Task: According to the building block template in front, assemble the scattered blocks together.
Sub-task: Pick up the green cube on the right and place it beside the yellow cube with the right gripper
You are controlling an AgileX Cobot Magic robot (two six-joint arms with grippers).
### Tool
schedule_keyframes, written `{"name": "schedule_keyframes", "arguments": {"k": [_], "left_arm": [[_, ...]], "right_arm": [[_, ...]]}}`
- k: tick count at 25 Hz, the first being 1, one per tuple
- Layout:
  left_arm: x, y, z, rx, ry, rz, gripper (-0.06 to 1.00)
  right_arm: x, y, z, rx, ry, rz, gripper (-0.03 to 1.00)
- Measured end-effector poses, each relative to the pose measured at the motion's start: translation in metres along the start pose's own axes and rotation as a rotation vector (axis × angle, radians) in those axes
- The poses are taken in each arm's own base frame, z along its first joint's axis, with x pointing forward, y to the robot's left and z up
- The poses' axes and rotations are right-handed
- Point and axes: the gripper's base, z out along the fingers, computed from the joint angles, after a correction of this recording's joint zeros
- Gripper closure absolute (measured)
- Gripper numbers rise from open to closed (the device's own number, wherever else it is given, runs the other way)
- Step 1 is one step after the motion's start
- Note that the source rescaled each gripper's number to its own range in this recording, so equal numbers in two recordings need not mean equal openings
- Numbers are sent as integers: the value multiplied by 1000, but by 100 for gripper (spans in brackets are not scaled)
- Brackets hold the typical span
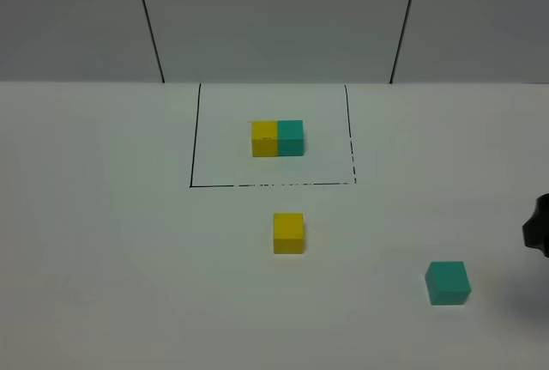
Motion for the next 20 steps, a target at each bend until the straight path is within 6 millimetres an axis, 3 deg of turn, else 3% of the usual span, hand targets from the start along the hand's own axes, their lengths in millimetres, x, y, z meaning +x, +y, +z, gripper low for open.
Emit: {"name": "schedule_keyframes", "arguments": {"k": [4,8,13,20], "left_arm": [[0,0,0,0,0,0,46],[0,0,0,0,0,0,46],[0,0,0,0,0,0,46],[0,0,0,0,0,1,46]], "right_arm": [[-9,6,52,-27,142,4,-3],[-11,31,86,-56,180,-20,-3],[-11,52,112,-68,177,14,-3],[-8,56,139,-55,248,37,-3]]}}
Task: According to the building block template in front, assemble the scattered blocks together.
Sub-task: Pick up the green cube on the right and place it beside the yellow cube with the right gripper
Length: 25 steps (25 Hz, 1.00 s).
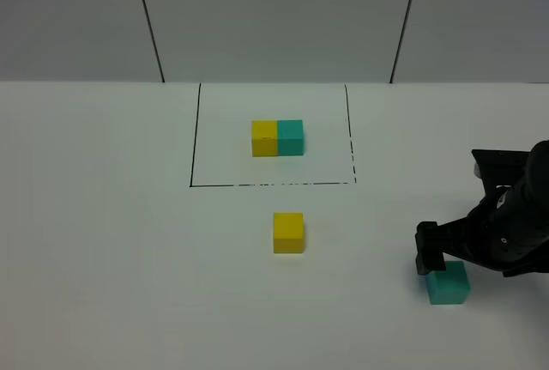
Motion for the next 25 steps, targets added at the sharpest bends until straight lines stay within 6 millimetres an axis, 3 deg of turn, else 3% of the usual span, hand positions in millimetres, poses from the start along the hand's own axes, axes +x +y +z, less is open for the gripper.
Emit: {"name": "schedule_keyframes", "arguments": {"k": [7,14,25], "left_arm": [[0,0,0,0,0,0,46],[0,0,0,0,0,0,46],[0,0,0,0,0,0,46]], "right_arm": [[2,8,5,-3,15,-28,-3],[5,6,33,15,79,-25,-3],[4,5,52,27,96,-28,-3]]}}
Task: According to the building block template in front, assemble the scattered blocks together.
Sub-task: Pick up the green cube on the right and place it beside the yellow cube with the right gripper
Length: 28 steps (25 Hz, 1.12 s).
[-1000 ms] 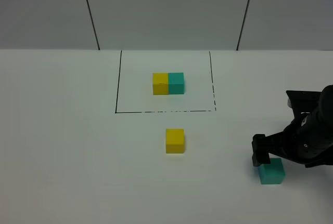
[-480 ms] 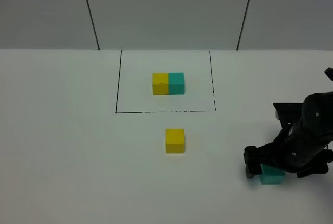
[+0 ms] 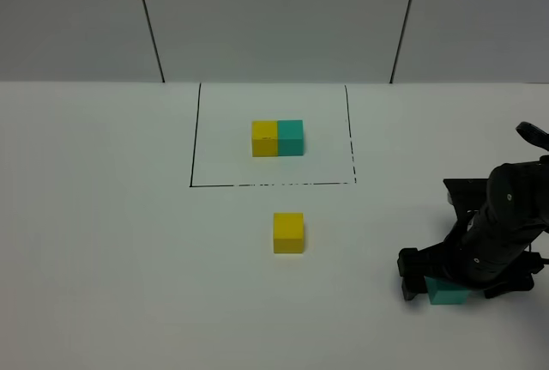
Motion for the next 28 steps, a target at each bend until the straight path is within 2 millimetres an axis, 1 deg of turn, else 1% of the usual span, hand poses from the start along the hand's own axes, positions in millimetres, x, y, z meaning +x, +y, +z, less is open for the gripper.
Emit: {"name": "schedule_keyframes", "arguments": {"k": [5,6,7,8,9,10,11,13,14,17,19,20,22,25,28], "left_arm": [[0,0,0,0,0,0,46],[0,0,0,0,0,0,46],[0,0,0,0,0,0,46],[0,0,0,0,0,0,46],[0,0,0,0,0,0,46],[0,0,0,0,0,0,46],[0,0,0,0,0,0,46],[0,0,0,0,0,0,46],[0,0,0,0,-1,0,46],[0,0,0,0,-2,0,46],[0,0,0,0,-3,0,46],[0,0,0,0,-4,0,46],[0,0,-1,0,-5,0,46],[0,0,-1,0,-4,0,46],[0,0,-1,0,-4,0,46]], "right_arm": [[0,0,1,1,3,-4,-2],[0,0,1,2,7,-6,1],[0,0,1,5,9,-11,5],[0,0,1,7,11,-15,12],[0,0,1,10,14,-20,19],[1,-1,1,13,20,-25,31],[1,-1,1,14,27,-28,47],[2,-1,2,14,37,-34,85],[2,-1,2,13,41,-38,97],[2,0,1,10,50,-98,96],[-2,1,-1,6,77,-175,96],[-6,3,-3,3,94,-224,96],[-19,8,-15,-8,103,-329,96],[-40,22,-37,-1,78,-555,96],[-54,38,-55,64,56,-885,96]]}}
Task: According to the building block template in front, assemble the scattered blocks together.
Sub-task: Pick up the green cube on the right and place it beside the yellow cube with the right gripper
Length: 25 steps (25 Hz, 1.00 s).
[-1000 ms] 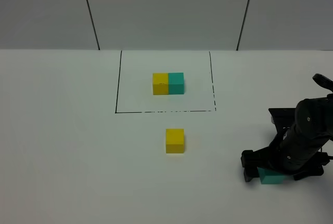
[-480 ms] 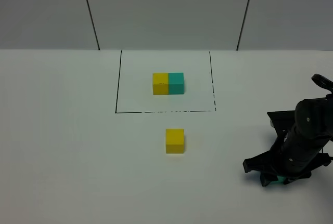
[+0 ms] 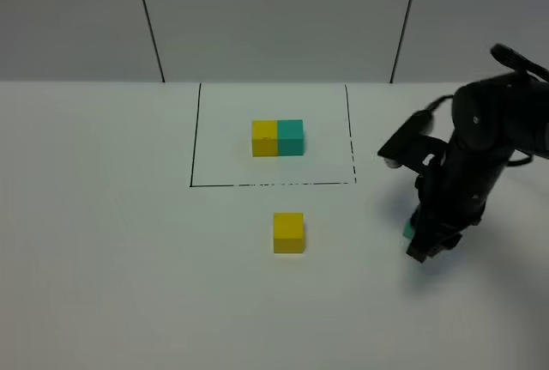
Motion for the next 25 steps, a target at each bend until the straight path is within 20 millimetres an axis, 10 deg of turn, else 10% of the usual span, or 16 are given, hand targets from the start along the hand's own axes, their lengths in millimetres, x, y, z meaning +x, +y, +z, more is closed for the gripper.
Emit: {"name": "schedule_keyframes", "arguments": {"k": [8,25], "left_arm": [[0,0,0,0,0,0,47],[0,0,0,0,0,0,47]], "right_arm": [[-32,18,-12,68,19,-581,96],[-93,19,60,-56,110,-570,96]]}}
